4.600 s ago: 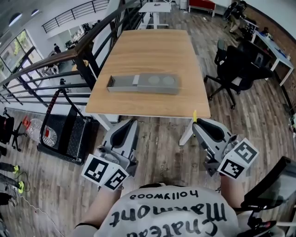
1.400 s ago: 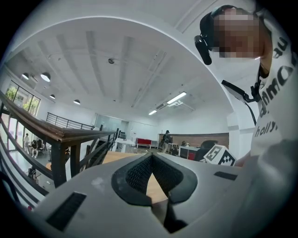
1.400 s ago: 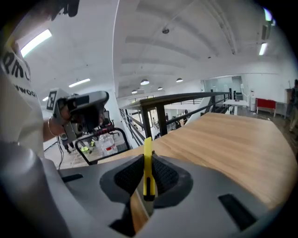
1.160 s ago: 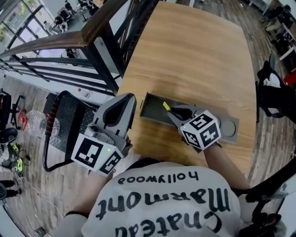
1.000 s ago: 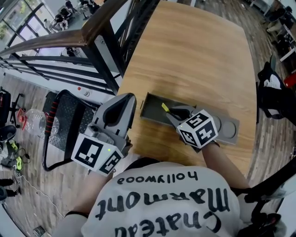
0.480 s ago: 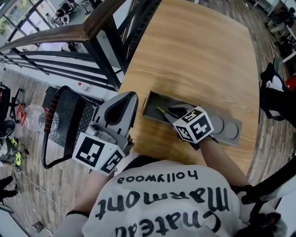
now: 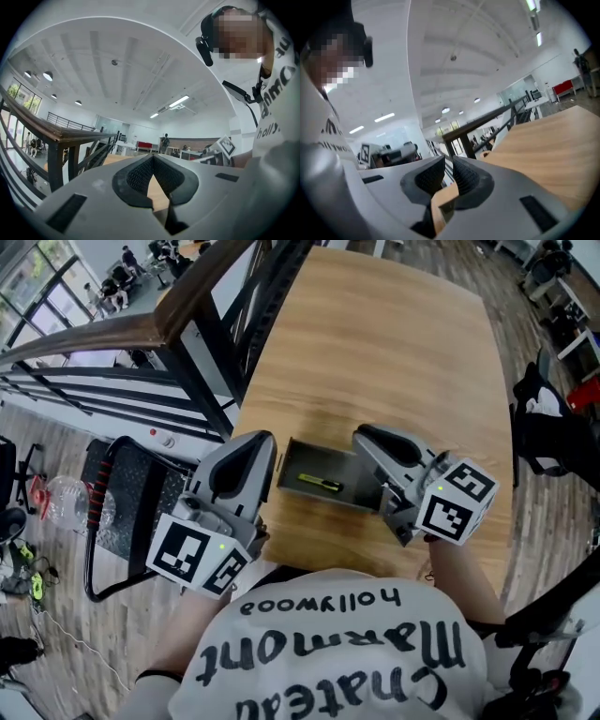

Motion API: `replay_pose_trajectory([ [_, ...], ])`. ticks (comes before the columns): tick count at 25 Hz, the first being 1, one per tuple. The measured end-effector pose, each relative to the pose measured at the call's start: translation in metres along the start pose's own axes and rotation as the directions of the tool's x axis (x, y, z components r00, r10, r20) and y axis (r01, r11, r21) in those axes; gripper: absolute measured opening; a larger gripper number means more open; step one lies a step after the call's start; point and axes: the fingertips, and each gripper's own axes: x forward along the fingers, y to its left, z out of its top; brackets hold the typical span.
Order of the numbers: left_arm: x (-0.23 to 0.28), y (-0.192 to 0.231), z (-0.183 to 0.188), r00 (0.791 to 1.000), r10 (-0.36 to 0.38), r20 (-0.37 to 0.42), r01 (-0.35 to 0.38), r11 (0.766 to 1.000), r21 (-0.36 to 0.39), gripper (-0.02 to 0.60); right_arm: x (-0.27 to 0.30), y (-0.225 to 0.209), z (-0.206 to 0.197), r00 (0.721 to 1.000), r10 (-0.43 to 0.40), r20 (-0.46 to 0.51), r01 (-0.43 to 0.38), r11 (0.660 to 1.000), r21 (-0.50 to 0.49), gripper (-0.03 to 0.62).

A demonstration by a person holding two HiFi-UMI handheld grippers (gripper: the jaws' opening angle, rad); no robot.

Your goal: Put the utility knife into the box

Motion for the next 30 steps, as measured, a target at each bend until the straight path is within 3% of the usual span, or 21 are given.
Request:
replay_pose_trajectory([
  [2, 0.003, -0.006, 0.006, 1.000, -0.024, 0.011, 0.024, 1.000, 0.008, 0.006, -0.026, 0.015, 0.045, 0.987, 0.038, 0.157, -0.040, 0.999, 0.013, 0.056],
  [4, 0.010, -0.009, 0.008, 0.999, -0.046, 0.019, 0.046, 0.999, 0.017, 0.006, -0.050, 0.024, 0.080, 0.955, 0.068, 0.288, -0.074, 0.997, 0.010, 0.051],
  [7, 0.020, -0.015, 0.009, 0.997, -0.069, 0.027, 0.068, 0.997, 0.024, 0.006, -0.077, 0.030, 0.107, 0.919, 0.084, 0.385, -0.080, 0.996, -0.025, 0.049],
  [12, 0.025, -0.027, 0.008, 0.995, -0.099, 0.029, 0.099, 0.995, -0.001, 0.006, -0.091, 0.034, 0.098, 0.938, 0.035, 0.344, 0.001, 0.994, -0.105, 0.027],
  [30, 0.021, -0.038, 0.005, 0.994, -0.108, 0.023, 0.108, 0.994, -0.007, 0.006, -0.089, 0.030, 0.074, 0.967, 0.006, 0.255, 0.024, 0.993, -0.115, 0.021],
])
